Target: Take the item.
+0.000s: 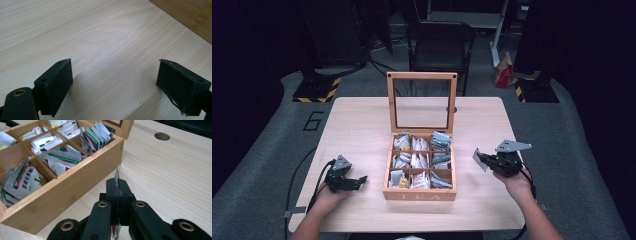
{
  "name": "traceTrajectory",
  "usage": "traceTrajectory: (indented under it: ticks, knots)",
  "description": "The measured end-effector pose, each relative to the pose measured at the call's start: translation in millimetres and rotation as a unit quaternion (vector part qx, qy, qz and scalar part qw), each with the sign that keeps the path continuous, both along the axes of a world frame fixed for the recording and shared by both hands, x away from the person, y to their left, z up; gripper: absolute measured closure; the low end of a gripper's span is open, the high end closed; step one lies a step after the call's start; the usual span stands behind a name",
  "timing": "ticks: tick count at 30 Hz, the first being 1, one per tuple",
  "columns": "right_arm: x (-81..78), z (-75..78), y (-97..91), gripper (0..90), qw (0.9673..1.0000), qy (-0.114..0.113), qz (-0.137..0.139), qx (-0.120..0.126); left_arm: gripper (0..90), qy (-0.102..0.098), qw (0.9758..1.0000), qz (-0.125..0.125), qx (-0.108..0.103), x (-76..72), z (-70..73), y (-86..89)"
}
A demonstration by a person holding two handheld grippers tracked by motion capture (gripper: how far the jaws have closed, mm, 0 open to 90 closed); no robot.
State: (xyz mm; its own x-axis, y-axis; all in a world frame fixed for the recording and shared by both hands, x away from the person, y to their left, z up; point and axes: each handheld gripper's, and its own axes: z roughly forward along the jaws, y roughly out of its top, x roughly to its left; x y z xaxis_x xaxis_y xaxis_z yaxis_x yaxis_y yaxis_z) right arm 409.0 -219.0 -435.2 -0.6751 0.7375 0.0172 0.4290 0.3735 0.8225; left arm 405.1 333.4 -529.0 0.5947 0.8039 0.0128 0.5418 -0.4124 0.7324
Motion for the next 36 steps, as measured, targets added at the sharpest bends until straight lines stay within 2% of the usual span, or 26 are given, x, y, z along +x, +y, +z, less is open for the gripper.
traceTrajectory:
  ticks: [8,11,15,21,28,36]
  knots:
    - [-0.1,-11.2,-3.9,89.8,0.9999,0.003,-0.013,-0.007,12.9,0.000,1.0000,0.000,0.000,0.0,0.0,0.0]
    - [-0.7,-16.2,-5.3,89.9,0.9997,-0.003,-0.014,-0.021,12.9,0.000,1.0000,0.000,0.000,0.0,0.0,0.0]
    - [-1.5,-22.7,-7.0,89.8,0.9995,-0.002,-0.017,-0.026,12.9,0.000,1.0000,0.000,0.000,0.0,0.0,0.0]
    - [-2.4,-30.7,-8.9,89.8,0.9994,-0.001,-0.024,-0.025,12.9,0.000,1.0000,0.000,0.000,0.0,0.0,0.0]
    - [-4.0,-35.6,-7.0,89.7,0.9992,0.000,-0.028,-0.029,12.9,0.000,1.0000,0.000,0.000,0.0,0.0,0.0]
    - [-6.3,-40.0,-5.1,89.7,0.9991,0.006,-0.021,-0.035,12.9,0.000,1.0000,0.000,0.000,0.0,0.0,0.0]
